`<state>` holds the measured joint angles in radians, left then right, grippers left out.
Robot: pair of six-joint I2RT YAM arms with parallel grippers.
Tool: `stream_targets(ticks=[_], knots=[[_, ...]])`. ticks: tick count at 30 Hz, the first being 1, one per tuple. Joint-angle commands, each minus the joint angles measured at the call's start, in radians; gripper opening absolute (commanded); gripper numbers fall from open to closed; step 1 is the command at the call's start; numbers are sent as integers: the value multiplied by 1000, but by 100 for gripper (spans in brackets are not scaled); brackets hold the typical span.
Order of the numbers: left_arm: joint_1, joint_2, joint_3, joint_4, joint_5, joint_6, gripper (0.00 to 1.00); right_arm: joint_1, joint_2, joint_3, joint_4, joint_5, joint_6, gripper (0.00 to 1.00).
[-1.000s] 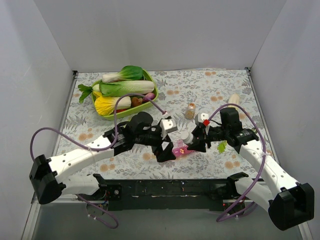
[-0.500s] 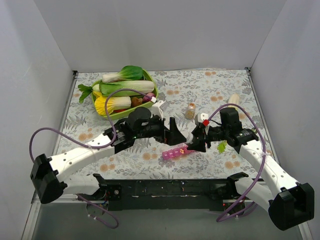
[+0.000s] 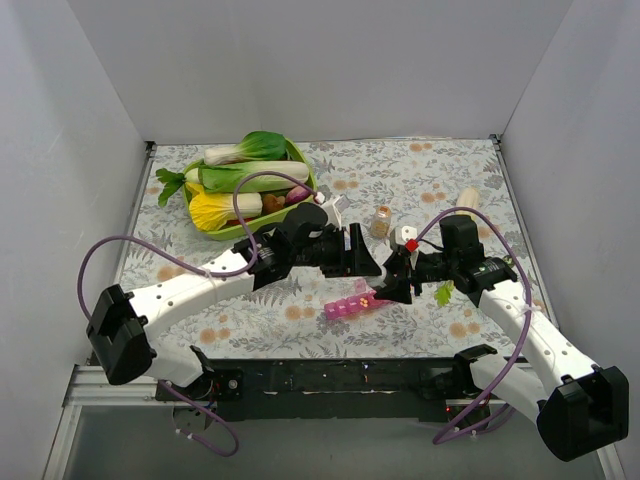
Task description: Sort the pills into containers
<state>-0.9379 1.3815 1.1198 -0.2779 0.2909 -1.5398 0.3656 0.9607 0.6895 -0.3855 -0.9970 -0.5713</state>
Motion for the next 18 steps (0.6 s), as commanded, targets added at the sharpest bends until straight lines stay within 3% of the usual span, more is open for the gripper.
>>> stream_targets(ticks=[1,2,6,7,11,12,16,18], knots=[[2,11,47,-33,22,9,56,-2,-14,1,37,-14,7,1],[1,13,51,-33,40,39,52,-2,-14,1,37,-14,7,1],[-1,33,78,-32,143,199,19,-2,-13,2,37,-18,7,1],[-7,36,86,-33,155,249,17,-2,-13,2,36,-17,8,1],[-10,39,97,-70,250,569,14,-2,-11,5,30,-25,4,1],[-10,37,95,-87,284,716,14,-4,-11,5,27,-28,1,1],[-9,48,109,-194,346,1039,21,-2,-8,5,20,-38,-5,1],[-9,66,129,-221,294,1105,33,-4,-10,7,19,-43,-9,1]])
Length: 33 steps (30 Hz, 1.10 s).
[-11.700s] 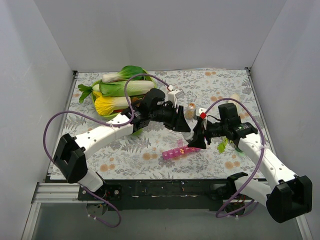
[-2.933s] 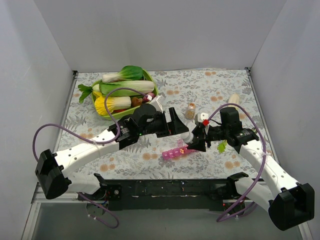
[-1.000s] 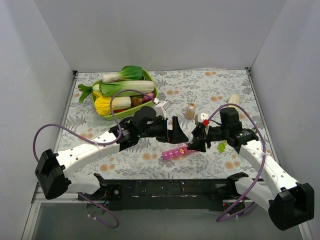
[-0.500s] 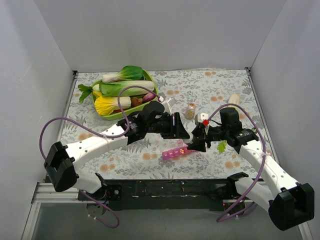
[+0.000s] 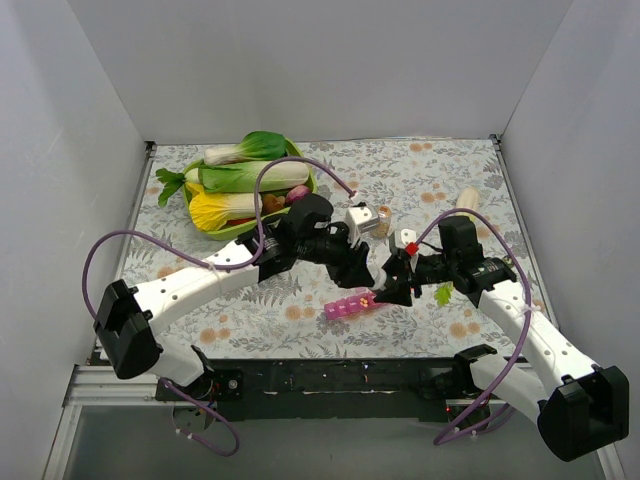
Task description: Sort the pills into containers
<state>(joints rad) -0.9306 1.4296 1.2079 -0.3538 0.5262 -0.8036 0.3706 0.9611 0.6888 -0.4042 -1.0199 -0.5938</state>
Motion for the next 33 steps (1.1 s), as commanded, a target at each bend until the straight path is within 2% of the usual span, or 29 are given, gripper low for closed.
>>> stream_targets(ticks=[1,2,8,10,14,17,18,22,26,29,32,33], knots=[[-8,23,44,-137,35,382,42,-7,-12,8,36,-20,14,1],[-2,23,45,-131,15,377,56,-7,-13,8,34,-22,12,1],[39,-89,-10,-4,-12,215,98,-7,-12,5,33,-29,8,1],[56,-154,-50,50,17,166,98,-7,-10,8,33,-31,6,1],[82,-240,-112,122,-6,-62,98,-7,-10,9,33,-29,8,1],[102,-262,-155,159,-20,-323,98,-7,-12,8,34,-26,8,1],[108,-255,-157,165,1,-464,98,-7,-13,8,33,-25,6,1],[104,-206,-162,153,-38,-736,98,-7,-13,8,36,-20,11,1],[49,-181,-124,113,-173,-763,98,-7,-12,9,36,-20,9,1],[24,-106,-45,4,-251,-755,98,-7,-12,9,36,-19,11,1],[9,-61,-15,-30,-275,-750,91,-7,-15,8,36,-16,11,1],[3,-55,-10,-25,-282,-753,85,-7,-16,5,38,-14,9,1]])
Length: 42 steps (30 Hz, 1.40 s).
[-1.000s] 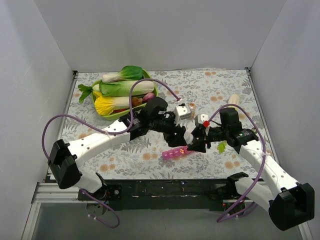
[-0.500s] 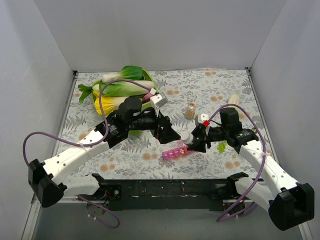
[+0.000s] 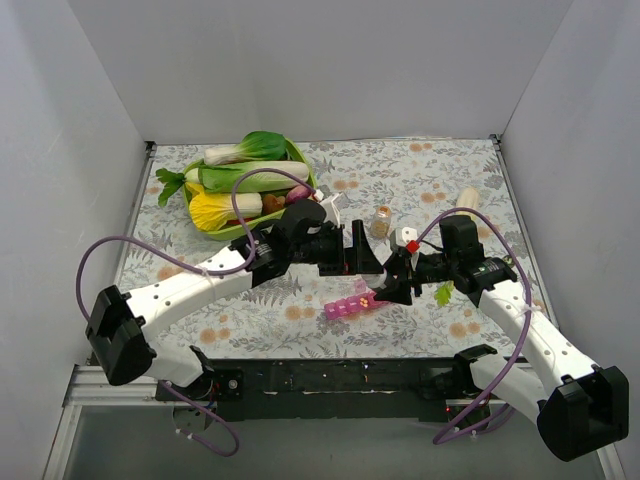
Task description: Sort the pills into containers
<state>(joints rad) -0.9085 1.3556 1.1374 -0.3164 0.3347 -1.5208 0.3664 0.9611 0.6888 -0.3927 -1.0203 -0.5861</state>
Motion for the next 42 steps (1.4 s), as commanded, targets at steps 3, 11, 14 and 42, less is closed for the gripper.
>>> stream_targets(ticks=[3,11,14,42], knots=[[-27,43,79,-64,-103,-26,72,-4,-18,3,28,-14,3,1],[-36,77,119,-96,-51,106,30,-3,-19,3,29,-11,5,1],[-41,91,122,-99,90,318,20,-4,-18,2,31,-12,6,1],[40,-219,-170,185,72,231,98,-3,-10,0,38,-24,8,1]])
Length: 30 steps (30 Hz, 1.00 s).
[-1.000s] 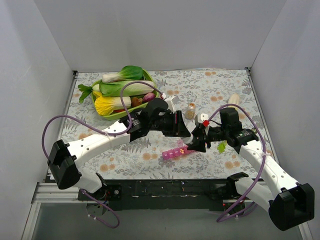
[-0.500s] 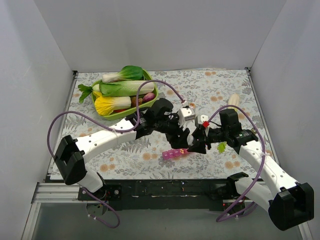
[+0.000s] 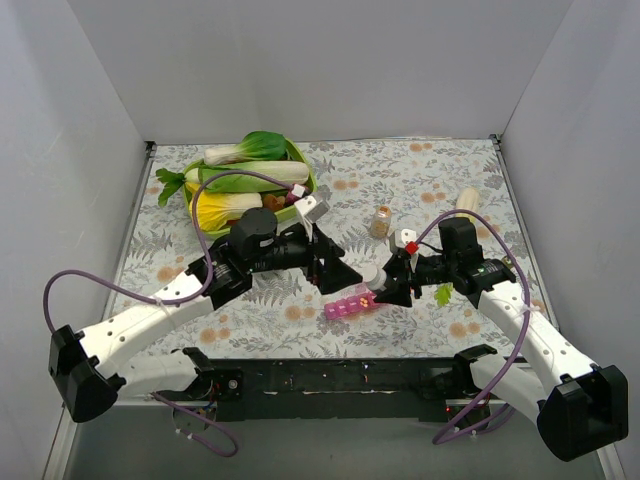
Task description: Sort the pills into containers
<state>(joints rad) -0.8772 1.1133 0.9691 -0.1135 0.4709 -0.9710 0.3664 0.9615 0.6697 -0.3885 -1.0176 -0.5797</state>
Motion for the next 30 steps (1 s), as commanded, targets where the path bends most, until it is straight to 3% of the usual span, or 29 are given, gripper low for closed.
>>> stream_targets(ticks=[1,2,5,11,14,26,30], knots=[[9,54,6,-37,-74,-371,98,-3,-10,19,34,-26,3,1],[9,69,20,-75,-89,-476,98,-3,-9,21,36,-22,4,1],[7,131,81,-150,-144,-593,98,-4,-7,22,36,-21,6,1],[-32,183,164,-213,-278,-664,98,-3,-10,21,39,-15,9,1],[-48,210,192,-224,-291,-679,87,-3,-10,19,40,-13,9,1],[-94,295,257,-282,-328,-669,70,-4,-6,21,43,-12,14,1],[-97,307,261,-284,-315,-655,58,-4,-7,19,43,-10,14,1]])
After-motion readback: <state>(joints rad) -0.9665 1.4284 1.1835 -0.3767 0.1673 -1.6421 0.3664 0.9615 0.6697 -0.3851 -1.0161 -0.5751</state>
